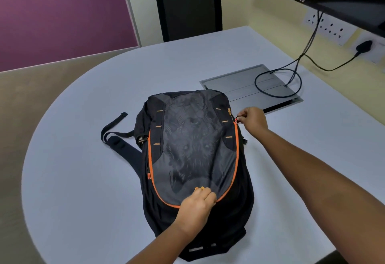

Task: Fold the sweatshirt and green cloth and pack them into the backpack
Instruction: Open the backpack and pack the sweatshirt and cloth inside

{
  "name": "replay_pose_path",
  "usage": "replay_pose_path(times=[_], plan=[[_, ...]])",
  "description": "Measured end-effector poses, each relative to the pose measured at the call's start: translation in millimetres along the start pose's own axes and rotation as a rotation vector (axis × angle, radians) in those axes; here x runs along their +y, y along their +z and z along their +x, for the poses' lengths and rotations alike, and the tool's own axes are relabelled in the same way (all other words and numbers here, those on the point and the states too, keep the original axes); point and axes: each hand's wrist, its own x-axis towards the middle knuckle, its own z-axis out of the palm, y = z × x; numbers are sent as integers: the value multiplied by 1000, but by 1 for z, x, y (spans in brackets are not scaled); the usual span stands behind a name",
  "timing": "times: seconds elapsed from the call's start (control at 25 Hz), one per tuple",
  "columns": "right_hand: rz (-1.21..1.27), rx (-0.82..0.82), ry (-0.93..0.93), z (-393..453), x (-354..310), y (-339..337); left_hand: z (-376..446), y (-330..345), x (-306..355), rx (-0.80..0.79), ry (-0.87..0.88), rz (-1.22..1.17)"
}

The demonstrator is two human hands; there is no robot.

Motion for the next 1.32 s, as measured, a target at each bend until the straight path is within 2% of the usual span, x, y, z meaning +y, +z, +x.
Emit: replay_pose_path(times=[0.12,0.2,0.28,0.36,0.4,0.44,0.52,0.64,0.76,0.92,1.12,1.32], plan=[[99,-28,-44,-4,10,16,3,-1,-5,-5,-6,-1],[211,-119,53,-13,26,20,2,-15,-20,85,-126,-82],[329,-296,238,-26,40,24,-2,-35,-50,251,-423,-191],[447,-504,374,-38,48,30,-12,-42,-96,423,-879,-316],[523,-561,405,-43,49,34,-15,-43,-117,455,-1115,-416],[599,-578,422,-47,49,39,-16,-41,-133,430,-1291,-560],[694,-608,408,-54,46,49,-8,-36,-149,264,-1409,-908],[746,-619,360,-73,20,55,9,-45,-153,110,-1305,-1164],[798,-507,265,-86,-11,44,22,-64,-145,90,-1192,-1235],[875,-370,121,-90,-24,-14,52,-89,-106,80,-1119,-1320],[990,-102,44,-111,20,-97,114,-87,-32,18,-936,-1310],[1103,250,141,-126,102,-151,197,-54,40,-86,-815,-1182]])
